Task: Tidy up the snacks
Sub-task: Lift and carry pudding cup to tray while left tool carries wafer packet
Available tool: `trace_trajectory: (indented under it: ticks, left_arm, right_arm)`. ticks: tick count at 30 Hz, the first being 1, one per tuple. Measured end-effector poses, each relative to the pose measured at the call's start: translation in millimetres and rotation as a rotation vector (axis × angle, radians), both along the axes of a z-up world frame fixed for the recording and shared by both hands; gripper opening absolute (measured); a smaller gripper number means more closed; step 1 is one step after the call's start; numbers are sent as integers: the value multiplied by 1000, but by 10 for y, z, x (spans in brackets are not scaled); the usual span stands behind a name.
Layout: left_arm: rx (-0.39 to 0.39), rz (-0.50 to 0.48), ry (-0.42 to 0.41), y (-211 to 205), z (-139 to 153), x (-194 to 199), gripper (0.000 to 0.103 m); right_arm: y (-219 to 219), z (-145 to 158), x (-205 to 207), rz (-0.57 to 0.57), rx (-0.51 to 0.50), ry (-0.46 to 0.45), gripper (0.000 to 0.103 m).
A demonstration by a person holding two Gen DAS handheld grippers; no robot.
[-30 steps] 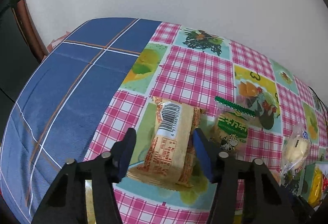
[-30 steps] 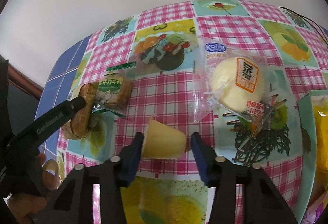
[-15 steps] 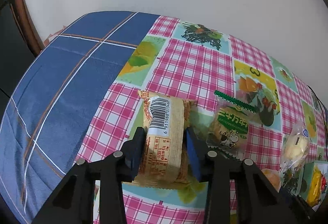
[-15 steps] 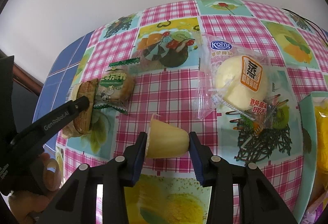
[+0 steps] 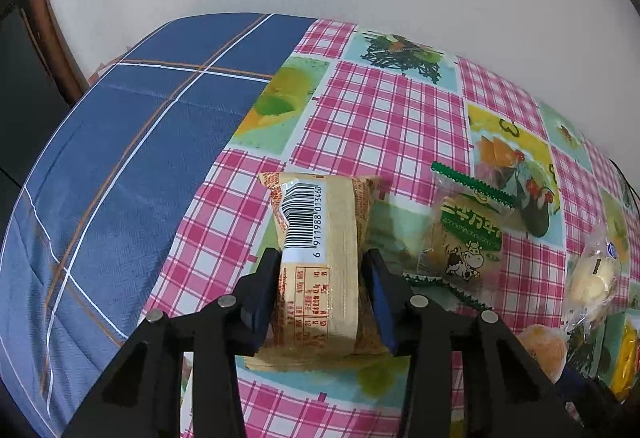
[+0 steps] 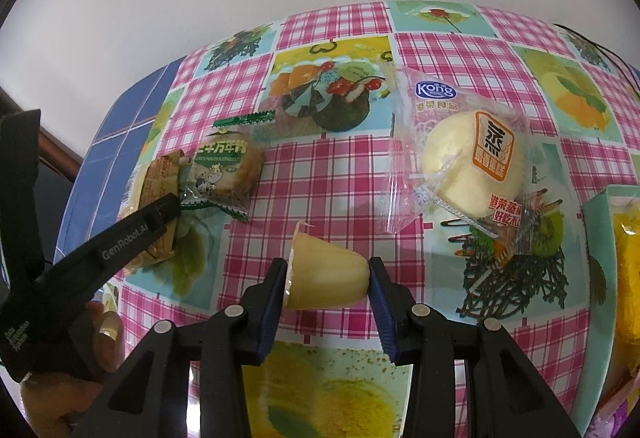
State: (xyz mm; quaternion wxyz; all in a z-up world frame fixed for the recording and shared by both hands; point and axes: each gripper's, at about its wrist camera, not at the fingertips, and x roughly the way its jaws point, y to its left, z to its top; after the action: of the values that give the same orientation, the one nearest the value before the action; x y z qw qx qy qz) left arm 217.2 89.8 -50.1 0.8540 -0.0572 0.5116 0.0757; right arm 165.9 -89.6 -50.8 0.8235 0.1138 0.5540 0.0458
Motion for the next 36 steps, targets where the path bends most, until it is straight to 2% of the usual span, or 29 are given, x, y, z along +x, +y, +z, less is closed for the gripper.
trace_trajectory:
  ticks: [9,16,36]
  left_arm:
    - [8,1,11,-8,-7,-13,45]
    - [5,2,19,-1,-8,-29,44]
    - [-2,-26,51,-7,33,-47,39]
  right_arm:
    - [138,-6,-25,45,-99,-18,44]
    - [184,-13,-43,59,-136,-31,45]
    - [6,27,-14,16,-91,15,42]
